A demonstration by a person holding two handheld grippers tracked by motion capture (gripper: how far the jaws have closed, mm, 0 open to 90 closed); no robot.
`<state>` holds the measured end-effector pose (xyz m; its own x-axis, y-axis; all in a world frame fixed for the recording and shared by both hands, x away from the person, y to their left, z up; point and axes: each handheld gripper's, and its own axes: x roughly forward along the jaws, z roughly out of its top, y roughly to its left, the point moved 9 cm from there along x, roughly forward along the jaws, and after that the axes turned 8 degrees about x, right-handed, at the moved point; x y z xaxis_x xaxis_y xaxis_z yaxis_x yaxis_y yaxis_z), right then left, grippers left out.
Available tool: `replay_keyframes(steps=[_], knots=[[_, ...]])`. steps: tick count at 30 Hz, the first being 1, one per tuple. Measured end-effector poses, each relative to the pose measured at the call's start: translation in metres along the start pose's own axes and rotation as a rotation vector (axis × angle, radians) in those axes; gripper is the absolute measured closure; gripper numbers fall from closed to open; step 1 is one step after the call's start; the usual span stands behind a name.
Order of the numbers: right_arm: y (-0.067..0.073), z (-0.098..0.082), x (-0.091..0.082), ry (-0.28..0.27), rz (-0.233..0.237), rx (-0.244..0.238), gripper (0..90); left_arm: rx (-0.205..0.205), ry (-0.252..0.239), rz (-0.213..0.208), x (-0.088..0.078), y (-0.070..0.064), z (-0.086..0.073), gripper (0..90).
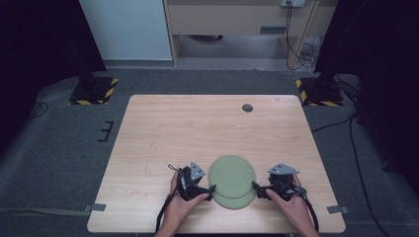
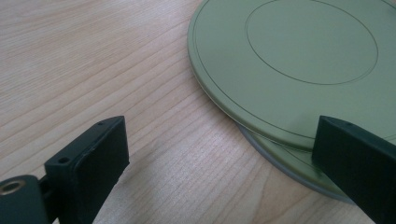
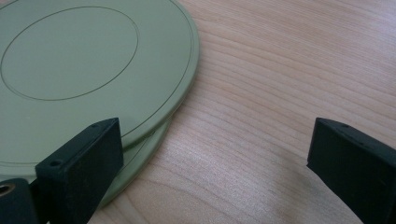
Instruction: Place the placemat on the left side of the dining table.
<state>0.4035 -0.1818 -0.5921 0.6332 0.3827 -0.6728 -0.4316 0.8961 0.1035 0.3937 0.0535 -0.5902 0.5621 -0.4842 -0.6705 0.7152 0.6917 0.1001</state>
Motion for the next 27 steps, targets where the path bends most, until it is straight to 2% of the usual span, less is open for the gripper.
replay_keyframes(steps=[4, 8, 14, 21, 27], knots=[[0.0011, -0.0013, -0.0018, 0.005, 0.009, -0.007, 4.4, 0.004, -0.005, -0.013, -0.0019, -0.0030, -0.0009, 5.4], [0.0026, -0.0020, -0.0025, 0.004, 0.012, -0.013, 4.4, 0.016, 0.004, -0.004, -0.0007, -0.0040, 0.0001, 4.3], [0.0026, -0.0006, -0.0007, 0.002, 0.007, -0.009, 3.5, 0.011, 0.004, 0.005, 0.0017, -0.0018, 0.0015, 2.9], [0.0026, -0.0001, -0.0009, -0.002, 0.006, -0.015, 4.8, 0.019, -0.007, 0.001, 0.0002, -0.0030, 0.0020, 5.8], [0.0097, -0.0021, -0.0024, 0.005, 0.018, -0.033, 4.0, 0.014, 0.000, 0.004, 0.0017, -0.0018, 0.0018, 4.4]])
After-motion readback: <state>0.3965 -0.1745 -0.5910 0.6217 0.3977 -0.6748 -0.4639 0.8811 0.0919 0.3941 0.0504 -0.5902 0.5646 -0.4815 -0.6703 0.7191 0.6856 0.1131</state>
